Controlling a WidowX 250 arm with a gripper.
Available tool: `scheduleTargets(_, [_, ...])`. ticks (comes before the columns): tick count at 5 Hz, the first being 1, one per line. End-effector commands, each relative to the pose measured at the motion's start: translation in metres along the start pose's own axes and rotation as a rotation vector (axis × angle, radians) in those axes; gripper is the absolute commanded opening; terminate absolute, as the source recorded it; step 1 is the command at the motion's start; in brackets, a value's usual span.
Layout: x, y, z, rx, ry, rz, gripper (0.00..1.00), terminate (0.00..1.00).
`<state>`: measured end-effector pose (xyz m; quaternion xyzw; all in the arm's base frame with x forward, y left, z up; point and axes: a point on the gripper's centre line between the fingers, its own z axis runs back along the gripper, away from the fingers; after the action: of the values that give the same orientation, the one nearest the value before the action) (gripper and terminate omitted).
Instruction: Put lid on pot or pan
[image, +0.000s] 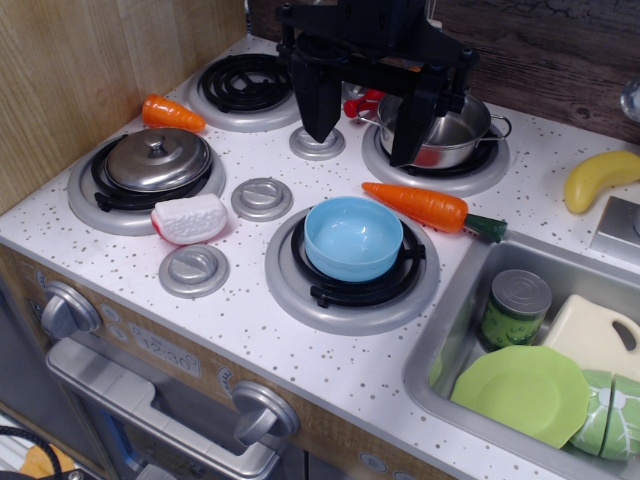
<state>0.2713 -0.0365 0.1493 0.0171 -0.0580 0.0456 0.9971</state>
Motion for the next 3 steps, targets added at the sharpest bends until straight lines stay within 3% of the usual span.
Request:
scheduleTargets(1, [0.000,0.000,0.000,0.000,0.000,0.000,1.00,0.00])
scheduleTargets(2, [0.010,0.041,0.009,-0.001,0.018,-0.051,1.00,0.00])
scheduleTargets(3, [0.028,0.088,0.010,0.030,-0.003,-0.088,1.00,0.00])
